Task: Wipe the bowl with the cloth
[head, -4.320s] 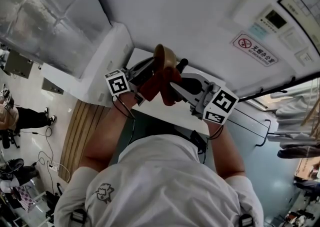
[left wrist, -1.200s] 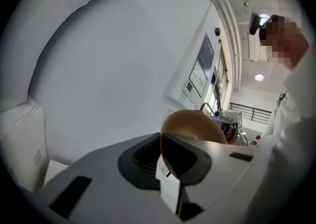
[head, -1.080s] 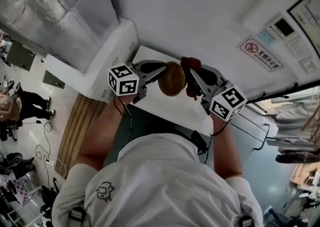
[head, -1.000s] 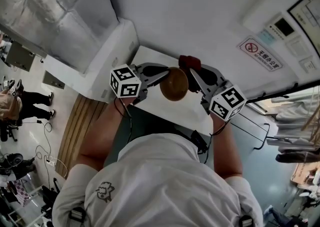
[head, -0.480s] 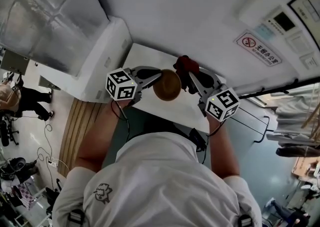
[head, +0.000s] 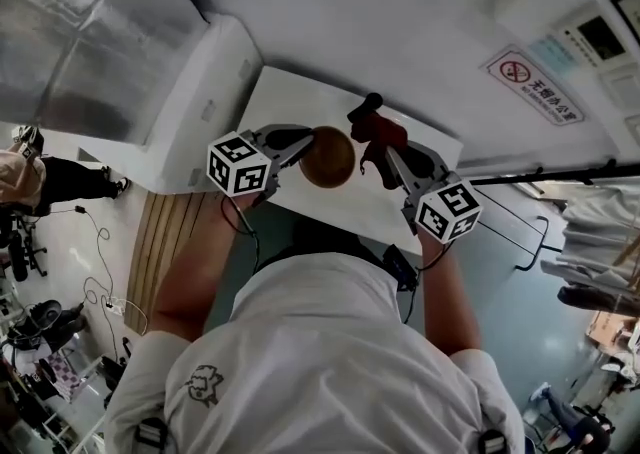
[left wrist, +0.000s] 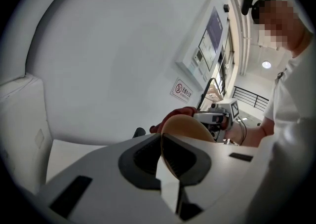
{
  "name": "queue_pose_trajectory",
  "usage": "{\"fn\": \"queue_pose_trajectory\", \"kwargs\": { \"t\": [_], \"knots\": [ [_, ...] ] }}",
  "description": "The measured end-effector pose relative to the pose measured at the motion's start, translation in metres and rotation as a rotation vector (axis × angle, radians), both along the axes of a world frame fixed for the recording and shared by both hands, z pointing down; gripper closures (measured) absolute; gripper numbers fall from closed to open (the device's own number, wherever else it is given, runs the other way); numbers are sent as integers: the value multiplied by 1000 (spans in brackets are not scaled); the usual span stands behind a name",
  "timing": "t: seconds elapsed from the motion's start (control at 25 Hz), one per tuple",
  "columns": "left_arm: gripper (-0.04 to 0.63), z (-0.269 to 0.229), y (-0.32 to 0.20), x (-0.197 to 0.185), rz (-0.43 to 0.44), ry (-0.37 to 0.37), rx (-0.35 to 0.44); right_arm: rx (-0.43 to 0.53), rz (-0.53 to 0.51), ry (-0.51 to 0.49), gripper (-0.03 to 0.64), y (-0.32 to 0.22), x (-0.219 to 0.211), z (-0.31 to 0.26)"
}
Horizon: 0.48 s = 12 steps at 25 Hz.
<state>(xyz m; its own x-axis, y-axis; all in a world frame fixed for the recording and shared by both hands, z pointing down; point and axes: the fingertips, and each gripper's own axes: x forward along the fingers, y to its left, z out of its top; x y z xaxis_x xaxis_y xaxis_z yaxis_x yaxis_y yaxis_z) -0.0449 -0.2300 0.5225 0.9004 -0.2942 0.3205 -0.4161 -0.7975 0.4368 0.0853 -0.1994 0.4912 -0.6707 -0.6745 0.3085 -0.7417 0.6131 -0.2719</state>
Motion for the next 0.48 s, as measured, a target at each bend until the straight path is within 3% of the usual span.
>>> {"fn": "queue_pose_trajectory", "kwargs": {
  "t": [0.24, 0.48],
  "knots": [
    [571, 35, -11, -7, -53, -68, -40, -64, 7, 7, 569, 1, 9, 36],
    [571, 78, -9, -6, -52, -147, -84, -140, 15, 12, 569, 10, 20, 78]
  ]
}}
